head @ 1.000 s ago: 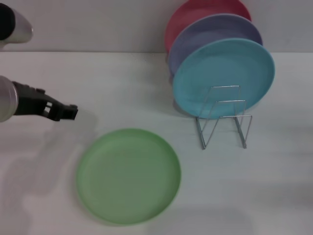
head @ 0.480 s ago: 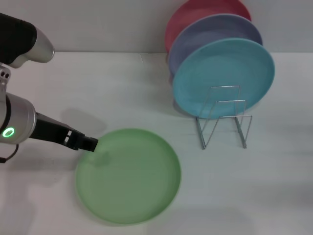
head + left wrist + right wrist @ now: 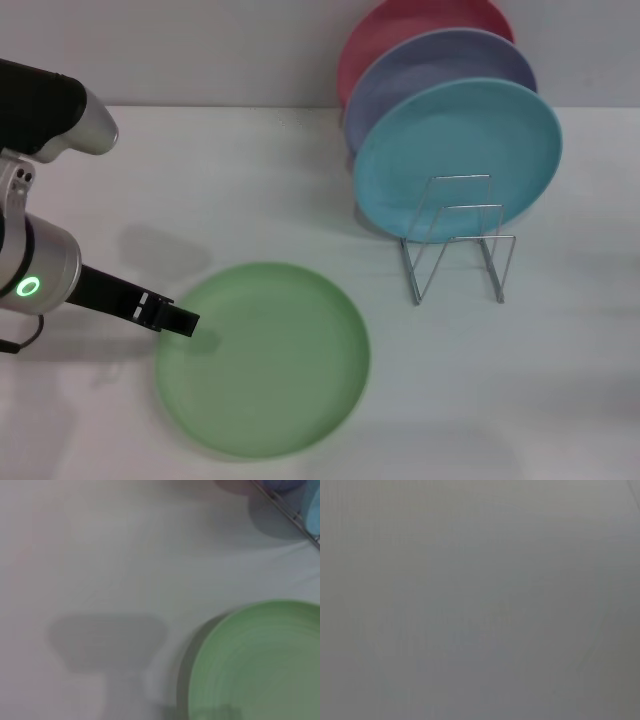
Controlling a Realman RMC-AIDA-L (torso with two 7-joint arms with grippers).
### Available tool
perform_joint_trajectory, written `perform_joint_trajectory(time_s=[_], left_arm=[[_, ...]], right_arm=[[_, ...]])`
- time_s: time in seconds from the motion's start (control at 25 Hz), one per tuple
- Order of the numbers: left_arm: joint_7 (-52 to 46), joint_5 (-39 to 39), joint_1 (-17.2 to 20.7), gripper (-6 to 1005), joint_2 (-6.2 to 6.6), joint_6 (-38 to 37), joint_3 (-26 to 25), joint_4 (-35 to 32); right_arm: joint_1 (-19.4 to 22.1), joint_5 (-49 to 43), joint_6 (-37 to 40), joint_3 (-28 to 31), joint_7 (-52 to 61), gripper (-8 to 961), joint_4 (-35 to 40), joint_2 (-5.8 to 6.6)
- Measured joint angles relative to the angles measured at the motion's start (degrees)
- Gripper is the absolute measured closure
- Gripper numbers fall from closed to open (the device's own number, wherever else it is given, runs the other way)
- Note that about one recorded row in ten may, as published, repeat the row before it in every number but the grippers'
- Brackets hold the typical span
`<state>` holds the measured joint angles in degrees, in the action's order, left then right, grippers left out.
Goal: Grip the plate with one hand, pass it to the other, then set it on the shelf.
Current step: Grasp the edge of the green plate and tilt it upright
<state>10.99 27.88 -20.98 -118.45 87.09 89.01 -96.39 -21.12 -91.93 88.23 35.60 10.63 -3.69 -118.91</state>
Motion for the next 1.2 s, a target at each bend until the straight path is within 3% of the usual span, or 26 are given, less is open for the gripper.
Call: perform_joint_trajectory(time_s=[0.6,1.2], left_arm=[[-1.7,-0.1,-4.0,232,-0.02,-1.2,-0.3,8.5],[-1.4,-0.5,-5.5,236,0.07,-3.2,-0.2,13.5]], right_arm=[[-0.1,0.0,0.6,0.0,0.1,219,0.3,0.03],[-0.2,-0.1,0.3,0.0,0.1,220,0.4,0.17]])
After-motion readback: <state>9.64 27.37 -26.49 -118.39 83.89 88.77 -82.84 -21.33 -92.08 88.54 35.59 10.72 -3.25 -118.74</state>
